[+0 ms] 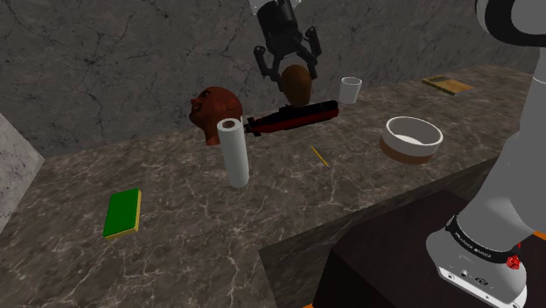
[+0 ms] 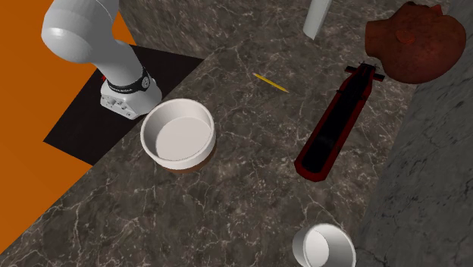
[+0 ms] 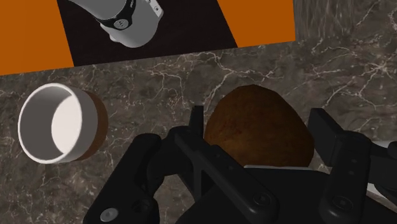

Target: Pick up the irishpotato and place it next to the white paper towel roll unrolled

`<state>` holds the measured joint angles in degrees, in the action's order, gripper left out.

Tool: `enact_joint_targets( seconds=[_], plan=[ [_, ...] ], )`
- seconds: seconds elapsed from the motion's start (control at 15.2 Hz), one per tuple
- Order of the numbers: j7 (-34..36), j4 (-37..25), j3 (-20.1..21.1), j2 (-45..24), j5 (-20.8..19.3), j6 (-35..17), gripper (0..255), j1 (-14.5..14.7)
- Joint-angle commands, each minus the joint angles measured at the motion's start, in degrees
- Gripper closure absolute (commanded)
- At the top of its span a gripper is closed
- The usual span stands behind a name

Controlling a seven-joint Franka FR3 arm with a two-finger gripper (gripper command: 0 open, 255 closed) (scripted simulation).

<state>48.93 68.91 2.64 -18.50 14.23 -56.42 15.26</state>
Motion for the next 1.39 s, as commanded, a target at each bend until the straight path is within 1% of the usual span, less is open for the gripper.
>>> enact_joint_targets(
  seconds=[0.0, 0.59, 1.32],
  plan=[
    [-0.5, 2.4, 0.0, 0.6, -0.2, -1.8, 255, 0.1],
    [-2.3, 11.8, -0.2, 2.3, -1.0, -9.3, 255, 0.3],
    [-4.2, 20.5, -0.2, 2.5, -1.6, -17.6, 255, 0.6]
  ],
)
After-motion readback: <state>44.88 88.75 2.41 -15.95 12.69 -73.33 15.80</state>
